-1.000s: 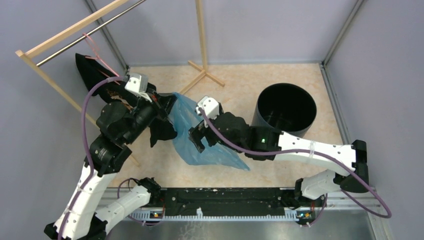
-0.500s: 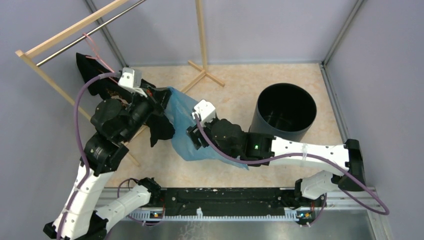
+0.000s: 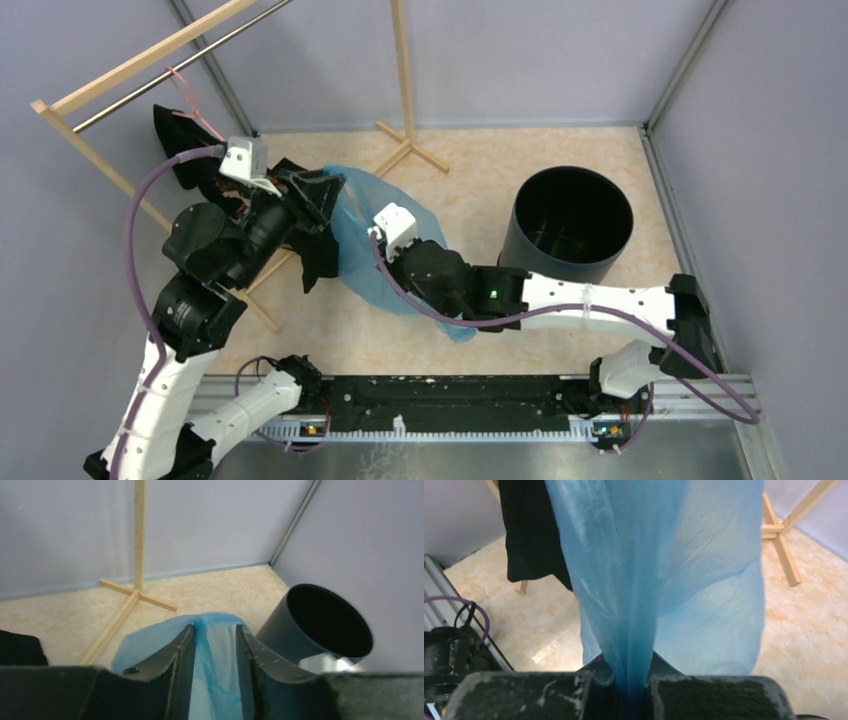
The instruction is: Put the trash bags into the trash bin
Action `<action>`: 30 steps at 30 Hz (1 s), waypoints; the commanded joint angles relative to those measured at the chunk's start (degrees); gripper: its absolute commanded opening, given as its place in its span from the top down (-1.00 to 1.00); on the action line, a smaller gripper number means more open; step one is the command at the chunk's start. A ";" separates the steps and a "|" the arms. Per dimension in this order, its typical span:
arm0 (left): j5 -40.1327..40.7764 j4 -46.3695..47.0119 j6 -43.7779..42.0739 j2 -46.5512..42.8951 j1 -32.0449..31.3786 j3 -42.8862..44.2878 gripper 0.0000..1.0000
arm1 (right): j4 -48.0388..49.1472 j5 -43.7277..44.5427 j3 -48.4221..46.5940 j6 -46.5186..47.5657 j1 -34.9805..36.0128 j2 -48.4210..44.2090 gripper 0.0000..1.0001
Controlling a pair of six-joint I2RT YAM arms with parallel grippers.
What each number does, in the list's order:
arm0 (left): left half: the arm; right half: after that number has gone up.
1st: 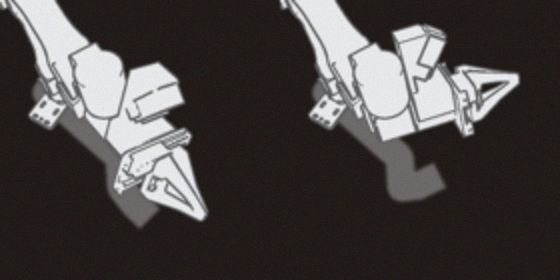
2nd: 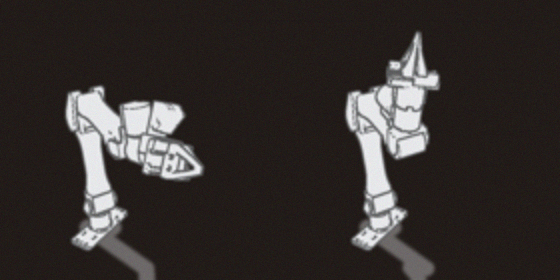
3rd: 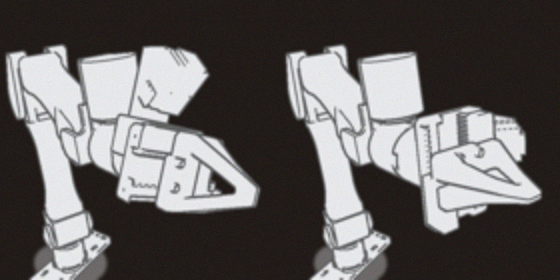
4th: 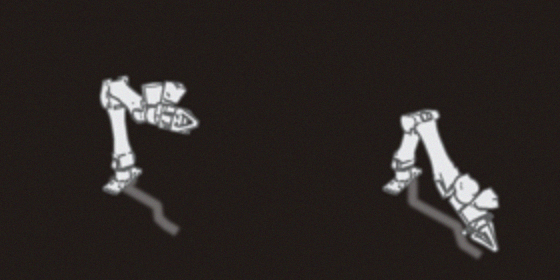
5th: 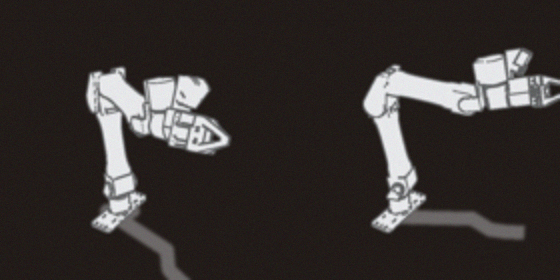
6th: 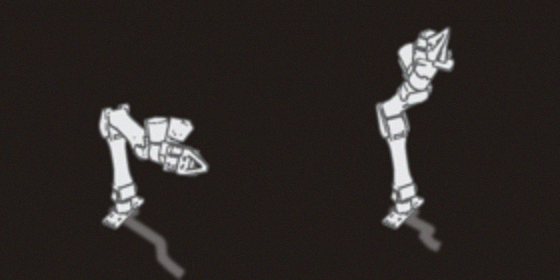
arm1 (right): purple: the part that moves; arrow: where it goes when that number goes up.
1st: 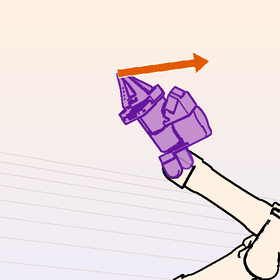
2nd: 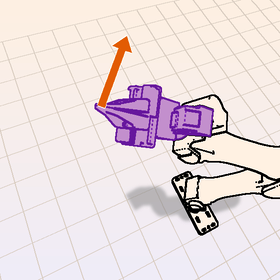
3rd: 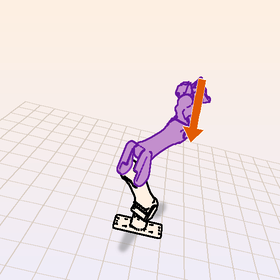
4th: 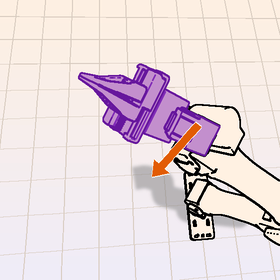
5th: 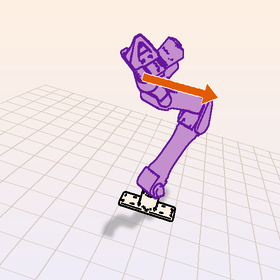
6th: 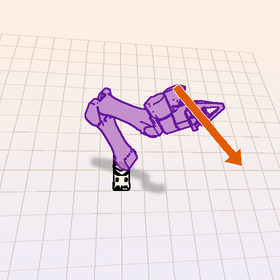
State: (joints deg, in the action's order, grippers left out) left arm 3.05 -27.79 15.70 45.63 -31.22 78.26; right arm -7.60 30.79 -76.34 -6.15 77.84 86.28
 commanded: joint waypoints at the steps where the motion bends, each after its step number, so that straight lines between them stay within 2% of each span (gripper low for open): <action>1: 1.21 1.64 -2.31 -1.92 0.00 2.70 -0.24 | 2.13 4.06 -4.64 2.96 -1.40 -8.02 1.00; 3: 2.46 1.73 -2.96 -3.01 -0.03 2.95 -0.80 | 0.80 4.22 -5.71 3.25 -3.50 -11.55 1.00; 4: 3.16 1.70 -3.31 -3.45 0.05 3.23 -0.94 | -0.04 4.12 -6.44 3.25 -4.92 -13.35 1.00; 5: 3.53 1.78 -3.64 -3.91 0.04 3.47 -0.97 | -0.85 4.16 -7.03 3.30 -6.30 -15.46 1.00; 8: 4.45 1.41 -4.50 -5.01 0.03 3.99 -0.98 | -2.77 6.08 -8.44 5.40 -9.47 -21.69 1.00; 13: 6.09 0.88 -4.32 -5.89 -0.01 4.30 -0.97 | -8.42 12.59 -12.03 12.75 -9.80 -30.60 1.00; 16: 4.45 1.79 -2.64 -5.19 0.02 3.60 -0.97 | -12.02 17.66 -12.44 15.25 -9.82 -35.07 1.00; 22: -5.47 5.12 1.78 1.72 -0.01 5.89 -0.98 | -16.94 19.33 -11.16 15.15 -9.79 -43.25 1.00; 26: -13.00 12.08 6.22 5.88 0.09 5.11 -0.96 | -17.78 19.59 -7.54 14.47 -9.82 -46.35 1.00; 30: -20.76 20.91 12.81 11.47 -0.04 2.40 -0.75 | -24.98 18.53 -8.10 11.00 -9.82 -45.25 1.00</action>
State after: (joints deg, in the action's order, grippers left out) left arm -7.68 -18.55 21.26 52.82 -31.22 82.39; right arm -24.97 49.52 -84.71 6.90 68.03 39.48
